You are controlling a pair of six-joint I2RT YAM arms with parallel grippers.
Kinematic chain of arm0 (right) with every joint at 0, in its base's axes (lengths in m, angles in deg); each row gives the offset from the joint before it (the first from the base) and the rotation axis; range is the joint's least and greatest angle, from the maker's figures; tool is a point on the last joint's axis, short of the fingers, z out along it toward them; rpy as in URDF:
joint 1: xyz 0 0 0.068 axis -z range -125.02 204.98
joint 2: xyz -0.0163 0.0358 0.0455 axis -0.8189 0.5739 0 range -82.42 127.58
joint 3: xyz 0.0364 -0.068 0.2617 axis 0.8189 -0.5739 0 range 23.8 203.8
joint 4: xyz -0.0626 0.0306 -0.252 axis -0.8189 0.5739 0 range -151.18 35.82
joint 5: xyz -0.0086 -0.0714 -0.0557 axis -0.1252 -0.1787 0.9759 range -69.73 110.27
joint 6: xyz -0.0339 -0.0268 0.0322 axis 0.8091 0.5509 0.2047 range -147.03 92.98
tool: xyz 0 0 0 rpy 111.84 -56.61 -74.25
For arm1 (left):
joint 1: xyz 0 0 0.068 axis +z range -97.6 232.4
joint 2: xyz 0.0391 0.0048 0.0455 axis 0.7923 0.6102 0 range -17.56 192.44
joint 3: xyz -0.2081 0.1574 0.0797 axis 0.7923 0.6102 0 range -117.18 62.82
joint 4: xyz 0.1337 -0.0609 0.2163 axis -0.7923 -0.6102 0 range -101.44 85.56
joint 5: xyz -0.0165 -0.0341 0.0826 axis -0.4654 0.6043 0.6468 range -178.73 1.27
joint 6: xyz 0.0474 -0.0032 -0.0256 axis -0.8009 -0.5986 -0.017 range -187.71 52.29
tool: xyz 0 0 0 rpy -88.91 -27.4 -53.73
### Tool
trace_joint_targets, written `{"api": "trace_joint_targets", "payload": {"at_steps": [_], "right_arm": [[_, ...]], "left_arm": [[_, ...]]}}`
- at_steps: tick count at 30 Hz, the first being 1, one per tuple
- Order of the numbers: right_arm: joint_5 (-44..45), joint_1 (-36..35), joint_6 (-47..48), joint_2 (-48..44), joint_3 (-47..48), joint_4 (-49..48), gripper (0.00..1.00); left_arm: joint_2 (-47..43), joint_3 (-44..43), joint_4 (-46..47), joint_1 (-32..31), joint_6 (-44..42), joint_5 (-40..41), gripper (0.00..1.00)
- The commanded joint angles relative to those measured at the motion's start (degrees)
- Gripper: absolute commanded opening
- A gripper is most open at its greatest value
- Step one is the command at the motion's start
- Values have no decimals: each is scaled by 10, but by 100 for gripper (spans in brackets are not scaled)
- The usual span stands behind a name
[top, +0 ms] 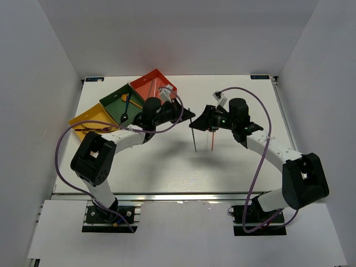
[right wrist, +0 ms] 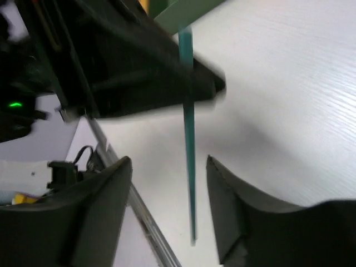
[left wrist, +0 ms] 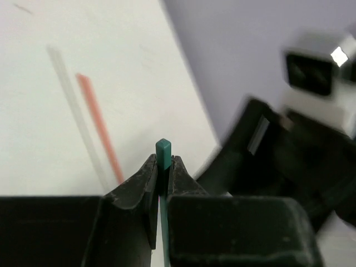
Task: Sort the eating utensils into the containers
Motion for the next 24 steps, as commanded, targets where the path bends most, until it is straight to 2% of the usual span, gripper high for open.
{"api": "trace_joint_targets", "payload": {"at_steps": [1, 2, 3, 4, 5, 7, 8, 11, 12, 13, 16, 21, 24], "right_arm": [[94, 8, 11, -21, 28, 58, 64], [133, 20, 15, -34, 32, 88, 71], [168, 25, 20, -40, 35, 114, 77], [217, 31, 27, -46, 36, 130, 81], [230, 40, 32, -55, 35, 163, 83], [232, 49, 53, -59, 36, 177, 84], [234, 53, 63, -61, 38, 194, 85], [252, 58, 94, -70, 41, 225, 86], [259, 59, 100, -73, 39, 230, 86], [260, 62, 107, -77, 36, 233, 86], [246, 61, 111, -93, 18, 224, 86], [245, 61, 125, -103, 2, 220, 87], [280, 61, 138, -96, 8, 225, 89]], "left_arm": [[-25, -105, -309, 11, -174, 199, 0], [-15, -190, -380, 20, -246, 260, 0], [0, -235, -485, 25, -275, 330, 0], [36, -275, -515, 34, -303, 384, 0], [55, -312, -535, 42, -349, 442, 0], [119, -415, -551, 84, -391, 434, 0], [143, -494, -558, 104, -403, 423, 0], [241, -621, -581, 125, -457, 414, 0], [264, -703, -585, 126, -471, 418, 0], [309, -738, -587, 127, -503, 425, 0], [350, -792, -543, 130, -546, 427, 0], [369, -742, -457, 137, -588, 400, 2], [368, -719, -440, 140, -590, 383, 17]]}}
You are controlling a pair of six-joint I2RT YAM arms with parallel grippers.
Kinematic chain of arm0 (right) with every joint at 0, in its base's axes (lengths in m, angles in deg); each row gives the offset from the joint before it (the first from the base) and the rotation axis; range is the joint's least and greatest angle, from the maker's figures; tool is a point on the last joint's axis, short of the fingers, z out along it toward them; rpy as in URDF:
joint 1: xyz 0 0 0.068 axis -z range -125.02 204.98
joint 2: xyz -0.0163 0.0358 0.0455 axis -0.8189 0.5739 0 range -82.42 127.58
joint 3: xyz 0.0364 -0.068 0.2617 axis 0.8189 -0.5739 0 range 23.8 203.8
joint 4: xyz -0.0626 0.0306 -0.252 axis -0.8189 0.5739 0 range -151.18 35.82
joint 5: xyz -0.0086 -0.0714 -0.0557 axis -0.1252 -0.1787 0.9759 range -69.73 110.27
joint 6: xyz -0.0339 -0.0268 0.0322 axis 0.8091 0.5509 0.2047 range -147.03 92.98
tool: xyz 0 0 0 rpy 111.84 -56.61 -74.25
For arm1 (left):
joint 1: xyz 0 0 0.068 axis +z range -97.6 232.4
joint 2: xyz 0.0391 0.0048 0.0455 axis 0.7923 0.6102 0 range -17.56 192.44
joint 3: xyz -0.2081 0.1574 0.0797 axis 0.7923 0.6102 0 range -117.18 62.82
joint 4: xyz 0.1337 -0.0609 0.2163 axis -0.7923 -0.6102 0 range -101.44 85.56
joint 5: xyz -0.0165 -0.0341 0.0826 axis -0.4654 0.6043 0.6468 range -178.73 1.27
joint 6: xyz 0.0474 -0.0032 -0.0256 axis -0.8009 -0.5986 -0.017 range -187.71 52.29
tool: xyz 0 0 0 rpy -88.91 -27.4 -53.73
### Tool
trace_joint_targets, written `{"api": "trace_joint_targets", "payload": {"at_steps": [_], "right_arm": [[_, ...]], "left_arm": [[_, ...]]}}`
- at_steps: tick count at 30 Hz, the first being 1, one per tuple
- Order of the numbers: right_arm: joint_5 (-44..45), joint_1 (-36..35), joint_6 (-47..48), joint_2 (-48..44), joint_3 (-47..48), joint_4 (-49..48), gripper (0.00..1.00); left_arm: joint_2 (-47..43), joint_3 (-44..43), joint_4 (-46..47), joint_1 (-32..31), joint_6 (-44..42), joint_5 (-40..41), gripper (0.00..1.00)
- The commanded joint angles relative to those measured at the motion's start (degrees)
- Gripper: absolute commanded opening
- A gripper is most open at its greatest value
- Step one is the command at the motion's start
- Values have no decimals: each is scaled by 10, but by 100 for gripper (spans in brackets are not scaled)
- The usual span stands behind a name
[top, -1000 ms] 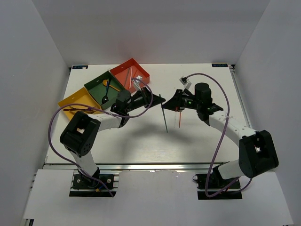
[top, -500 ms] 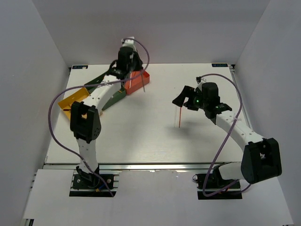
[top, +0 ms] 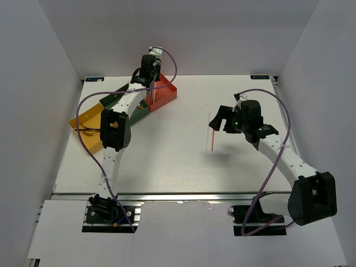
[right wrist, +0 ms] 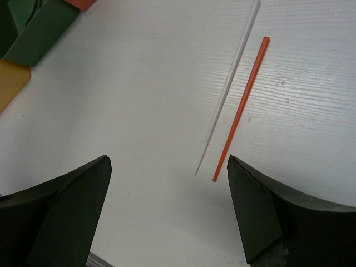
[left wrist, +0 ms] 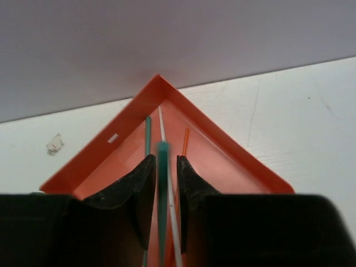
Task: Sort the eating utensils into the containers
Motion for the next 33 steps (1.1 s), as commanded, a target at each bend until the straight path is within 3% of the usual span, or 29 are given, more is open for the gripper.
{"api": "trace_joint_targets", "payload": {"at_steps": [1, 4, 8, 13, 18, 22, 28, 33], "right_arm": [[42, 2, 26, 0, 4, 1, 89], [68, 2, 24, 47, 38, 30, 89], [147, -4, 5, 164, 96, 70, 89], [224, -29, -9, 267, 161, 99, 86], [286, -55, -21, 337, 224, 126, 74], [311, -70, -24, 378, 264, 158, 64], [328, -75, -29, 401, 271, 172, 46], [314, -76, -22, 432, 275, 171, 40]], "left_arm": [[-27, 13, 48, -1, -34, -20, 36], [-33, 33, 51, -2, -44, -10, 76], [-55, 42, 50, -1, -38, 3, 98], [-125, 54, 29, -2, -2, -3, 98], [-242, 92, -8, -2, 44, -5, 98], [-343, 168, -31, -2, 100, -13, 98], [-487, 350, -25, -2, 171, -13, 98], [-527, 387, -35, -2, 196, -27, 98]]}}
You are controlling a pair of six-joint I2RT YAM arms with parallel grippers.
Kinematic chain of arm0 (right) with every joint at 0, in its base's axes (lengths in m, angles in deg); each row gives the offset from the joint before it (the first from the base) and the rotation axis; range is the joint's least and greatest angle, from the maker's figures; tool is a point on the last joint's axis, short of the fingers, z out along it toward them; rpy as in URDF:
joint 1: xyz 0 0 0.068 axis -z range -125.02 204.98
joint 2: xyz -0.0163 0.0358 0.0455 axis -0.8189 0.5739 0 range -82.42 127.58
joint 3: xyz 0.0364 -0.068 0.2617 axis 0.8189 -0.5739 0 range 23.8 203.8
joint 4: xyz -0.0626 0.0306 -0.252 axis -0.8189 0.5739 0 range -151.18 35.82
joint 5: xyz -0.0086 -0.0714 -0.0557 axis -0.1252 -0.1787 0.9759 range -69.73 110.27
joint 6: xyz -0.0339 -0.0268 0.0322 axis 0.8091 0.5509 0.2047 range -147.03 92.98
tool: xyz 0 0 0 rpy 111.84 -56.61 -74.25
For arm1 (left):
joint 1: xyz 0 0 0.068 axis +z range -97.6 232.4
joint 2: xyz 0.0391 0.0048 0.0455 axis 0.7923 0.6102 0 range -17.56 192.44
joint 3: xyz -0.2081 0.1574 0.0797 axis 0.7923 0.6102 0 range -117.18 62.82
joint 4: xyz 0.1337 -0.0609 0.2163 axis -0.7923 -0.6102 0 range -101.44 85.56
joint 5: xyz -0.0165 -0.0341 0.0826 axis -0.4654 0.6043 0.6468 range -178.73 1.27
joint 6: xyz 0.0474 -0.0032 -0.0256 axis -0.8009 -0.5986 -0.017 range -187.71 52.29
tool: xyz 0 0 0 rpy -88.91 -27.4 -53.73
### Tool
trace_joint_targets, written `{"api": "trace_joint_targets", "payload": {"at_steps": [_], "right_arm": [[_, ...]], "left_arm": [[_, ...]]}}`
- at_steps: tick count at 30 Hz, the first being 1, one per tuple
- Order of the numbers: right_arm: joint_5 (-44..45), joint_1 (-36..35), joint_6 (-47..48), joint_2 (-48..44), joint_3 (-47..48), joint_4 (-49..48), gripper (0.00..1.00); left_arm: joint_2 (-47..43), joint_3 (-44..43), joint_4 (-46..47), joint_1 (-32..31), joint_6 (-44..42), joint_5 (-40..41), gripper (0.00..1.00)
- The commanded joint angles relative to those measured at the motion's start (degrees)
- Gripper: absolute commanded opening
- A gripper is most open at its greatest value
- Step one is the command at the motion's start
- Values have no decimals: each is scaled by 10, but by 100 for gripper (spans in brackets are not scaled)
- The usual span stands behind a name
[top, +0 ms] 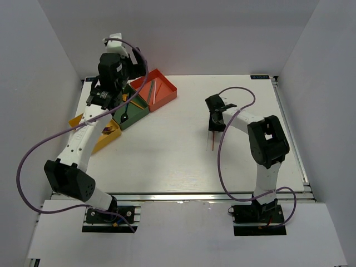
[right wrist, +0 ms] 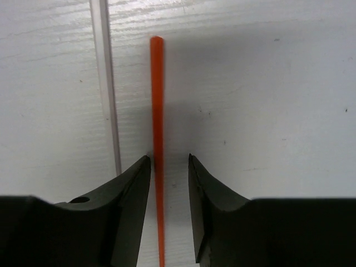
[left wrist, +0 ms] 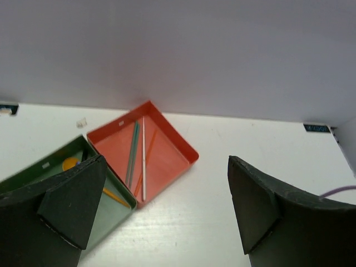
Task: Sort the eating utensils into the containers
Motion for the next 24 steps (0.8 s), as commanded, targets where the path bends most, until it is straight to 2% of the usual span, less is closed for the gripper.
{"api": "trace_joint_targets", "payload": {"at_steps": [1, 3, 6, 8, 10, 11, 15, 17, 18, 19, 21, 22, 24], "right_arm": [[6, 0, 1, 31, 23, 12, 38], [-3, 0, -1, 46, 18, 12, 34], [-23, 3, -10, 44, -5, -1, 21], [-44, 9, -16, 39, -28, -14, 14], [-57, 15, -19, 22, -46, -23, 0], [-70, 26, -20, 14, -67, -31, 0], [-93, 59, -18, -44, -109, -51, 0], [-92, 62, -8, -74, -119, -58, 0], [-97, 61, 6, -109, -127, -59, 0], [-135, 60, 16, -129, -135, -87, 0], [-183, 60, 39, -194, -172, -124, 0], [-245, 60, 44, -213, -187, -169, 0], [-301, 62, 50, -268, -227, -211, 0]], "left_arm": [[-5, 25, -36, 0, 35, -19, 98], [-10, 33, -40, 1, 47, -22, 98], [-21, 59, -41, 1, 77, -33, 98], [-21, 84, -40, 1, 94, -66, 98], [-21, 103, -26, -5, 118, -92, 98], [-23, 114, -19, -7, 125, -127, 98], [-25, 168, 23, -33, 165, -181, 98], [-25, 209, 72, -43, 189, -214, 98], [-23, 227, 104, -54, 227, -262, 98], [-20, 259, 171, -61, 245, -282, 98], [-8, 282, 223, -87, 289, -317, 98], [-3, 294, 266, -96, 298, -326, 98], [7, 305, 314, -121, 333, -347, 98]]}}
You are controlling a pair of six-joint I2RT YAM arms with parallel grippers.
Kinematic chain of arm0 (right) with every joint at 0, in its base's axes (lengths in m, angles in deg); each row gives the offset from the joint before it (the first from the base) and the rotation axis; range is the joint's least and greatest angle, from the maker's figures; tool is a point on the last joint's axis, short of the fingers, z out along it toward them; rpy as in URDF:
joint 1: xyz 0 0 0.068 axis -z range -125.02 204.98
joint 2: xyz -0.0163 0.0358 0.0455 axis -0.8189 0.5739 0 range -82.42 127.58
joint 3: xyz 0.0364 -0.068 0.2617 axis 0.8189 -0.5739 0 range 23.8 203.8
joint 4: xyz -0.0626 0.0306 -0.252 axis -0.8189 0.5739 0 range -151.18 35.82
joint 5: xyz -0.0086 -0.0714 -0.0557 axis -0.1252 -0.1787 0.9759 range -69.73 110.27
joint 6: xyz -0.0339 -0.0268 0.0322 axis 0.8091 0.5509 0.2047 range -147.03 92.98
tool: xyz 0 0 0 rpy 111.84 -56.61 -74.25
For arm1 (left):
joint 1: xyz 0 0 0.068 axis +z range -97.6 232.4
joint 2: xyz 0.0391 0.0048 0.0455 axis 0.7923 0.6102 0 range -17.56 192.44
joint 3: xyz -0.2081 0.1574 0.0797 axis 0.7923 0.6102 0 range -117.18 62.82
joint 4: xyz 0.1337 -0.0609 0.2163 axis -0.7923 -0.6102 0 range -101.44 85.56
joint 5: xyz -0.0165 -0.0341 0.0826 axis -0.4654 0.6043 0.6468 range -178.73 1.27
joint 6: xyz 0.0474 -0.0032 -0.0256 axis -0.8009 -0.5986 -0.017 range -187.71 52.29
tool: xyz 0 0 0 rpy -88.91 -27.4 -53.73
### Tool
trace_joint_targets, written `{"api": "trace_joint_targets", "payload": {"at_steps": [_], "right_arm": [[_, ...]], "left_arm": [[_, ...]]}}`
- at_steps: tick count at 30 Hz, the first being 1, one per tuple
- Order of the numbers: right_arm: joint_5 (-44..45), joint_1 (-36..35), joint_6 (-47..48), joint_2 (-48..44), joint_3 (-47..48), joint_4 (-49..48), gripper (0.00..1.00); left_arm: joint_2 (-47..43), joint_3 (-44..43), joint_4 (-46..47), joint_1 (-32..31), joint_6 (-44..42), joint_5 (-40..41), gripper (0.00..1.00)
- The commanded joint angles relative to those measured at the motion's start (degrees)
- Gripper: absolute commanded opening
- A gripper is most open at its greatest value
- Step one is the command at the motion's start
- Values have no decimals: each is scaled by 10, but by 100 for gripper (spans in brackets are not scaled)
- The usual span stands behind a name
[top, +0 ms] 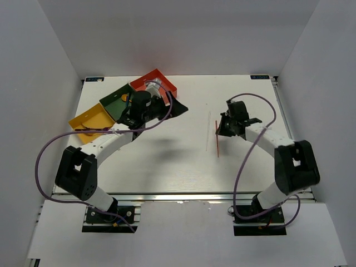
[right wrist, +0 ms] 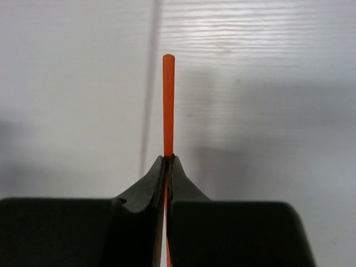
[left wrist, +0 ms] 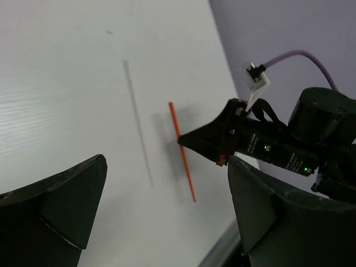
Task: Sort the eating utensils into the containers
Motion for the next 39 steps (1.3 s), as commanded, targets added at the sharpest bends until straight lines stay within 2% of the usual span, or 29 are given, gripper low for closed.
{"api": "trace_joint_targets", "payload": {"at_steps": [1, 4, 9, 10, 13, 14, 20, 23, 24, 26, 28, 29, 30, 31, 32, 33, 34, 35, 36, 37, 38, 39], "right_arm": [[-145, -3, 27, -90, -39, -111, 0], [-271, -4, -2, -126, -62, -175, 0], [-371, -4, -73, -158, -89, -285, 0], [-382, -4, -84, -160, -89, -297, 0], [-410, -9, -118, -162, -90, -348, 0], [-415, -11, -123, -161, -89, -354, 0], [-426, -27, -149, -151, -76, -388, 0], [-427, -37, -156, -141, -63, -395, 0], [-426, -40, -157, -138, -61, -398, 0], [-426, -45, -158, -129, -54, -400, 0], [-413, -44, -160, -126, -54, -402, 0], [-402, -41, -158, -127, -54, -393, 7], [-371, -37, -153, -128, -58, -379, 33], [-354, -20, -153, -137, -61, -341, 41], [-335, -8, -151, -143, -64, -315, 49], [-280, 3, -147, -151, -69, -284, 55], [-245, 22, -137, -167, -70, -253, 58], [-218, 29, -130, -173, -73, -207, 63], [-186, 34, -121, -177, -73, -190, 68], [-179, 40, -98, -177, -66, -174, 69], [-176, 43, -87, -175, -60, -143, 71], [-170, 44, -76, -172, -54, -135, 71]], "left_arm": [[10, 14, 180, -36, 84, -94, 98], [31, 16, 197, -49, 93, -92, 98], [42, 18, 211, -52, 100, -84, 96], [44, 17, 211, -52, 100, -83, 95], [54, 15, 218, -53, 103, -85, 84], [55, 15, 220, -53, 105, -85, 78], [75, 13, 229, -54, 116, -87, 75], [82, 10, 243, -55, 125, -93, 47], [85, 4, 242, -55, 125, -93, 26], [89, -5, 228, -55, 122, -94, 1], [88, -22, 212, -55, 98, -90, 0], [87, -33, 166, -53, 80, -84, 0], [86, -51, 131, -47, 56, -74, 0], [89, -99, 87, -32, -4, -39, 0], [95, -133, -22, -24, -42, -11, 0], [105, -171, -81, -14, -85, 33, 0], [132, -210, -130, -5, -120, 125, 0], [150, -286, -186, 17, -182, 153, 0], [168, -323, -201, 28, -207, 169, 0], [211, -360, -211, 39, -246, 205, 0], [236, -447, -235, 56, -267, 218, 0], [263, -494, -244, 63, -288, 228, 0]]}}
